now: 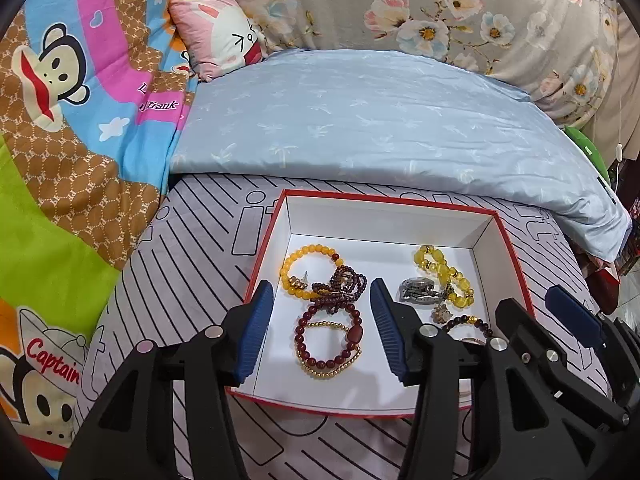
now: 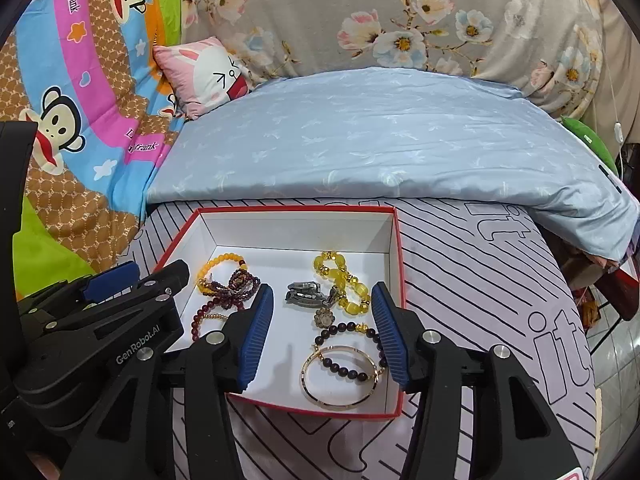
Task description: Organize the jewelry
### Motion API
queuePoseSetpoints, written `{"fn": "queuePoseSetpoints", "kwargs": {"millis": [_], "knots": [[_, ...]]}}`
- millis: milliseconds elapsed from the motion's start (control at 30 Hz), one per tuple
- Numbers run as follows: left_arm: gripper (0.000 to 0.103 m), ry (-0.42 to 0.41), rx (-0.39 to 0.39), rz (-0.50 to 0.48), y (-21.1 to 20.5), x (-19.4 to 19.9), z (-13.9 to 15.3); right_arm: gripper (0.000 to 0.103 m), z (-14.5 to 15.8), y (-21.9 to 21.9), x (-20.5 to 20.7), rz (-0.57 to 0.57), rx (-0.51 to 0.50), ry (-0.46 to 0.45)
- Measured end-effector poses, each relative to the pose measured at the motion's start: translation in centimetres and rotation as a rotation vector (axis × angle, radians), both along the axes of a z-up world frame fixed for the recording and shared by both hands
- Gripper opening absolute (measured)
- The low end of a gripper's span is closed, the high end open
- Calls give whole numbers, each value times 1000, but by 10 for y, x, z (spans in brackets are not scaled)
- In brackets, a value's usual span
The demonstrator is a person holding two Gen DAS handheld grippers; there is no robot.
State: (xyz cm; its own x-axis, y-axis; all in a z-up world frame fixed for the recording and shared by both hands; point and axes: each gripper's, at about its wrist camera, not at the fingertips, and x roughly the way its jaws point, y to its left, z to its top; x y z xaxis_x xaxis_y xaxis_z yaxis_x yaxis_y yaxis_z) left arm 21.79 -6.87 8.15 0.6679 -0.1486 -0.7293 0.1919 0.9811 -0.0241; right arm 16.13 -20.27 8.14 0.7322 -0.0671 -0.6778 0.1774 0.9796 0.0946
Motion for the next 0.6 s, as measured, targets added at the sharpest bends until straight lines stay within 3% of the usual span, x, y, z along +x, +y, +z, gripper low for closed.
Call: {"fn": "queuePoseSetpoints", "kwargs": {"millis": [333, 500, 600], "knots": [[54, -11, 21, 15, 4, -19, 3, 60, 1, 0, -18, -20, -4, 0], [78, -29, 20, 61, 13, -28, 4, 70, -1, -7, -31, -55, 31, -9], [83, -37, 22, 72, 15, -33, 4, 72, -3, -9, -36, -62, 41, -4]]}}
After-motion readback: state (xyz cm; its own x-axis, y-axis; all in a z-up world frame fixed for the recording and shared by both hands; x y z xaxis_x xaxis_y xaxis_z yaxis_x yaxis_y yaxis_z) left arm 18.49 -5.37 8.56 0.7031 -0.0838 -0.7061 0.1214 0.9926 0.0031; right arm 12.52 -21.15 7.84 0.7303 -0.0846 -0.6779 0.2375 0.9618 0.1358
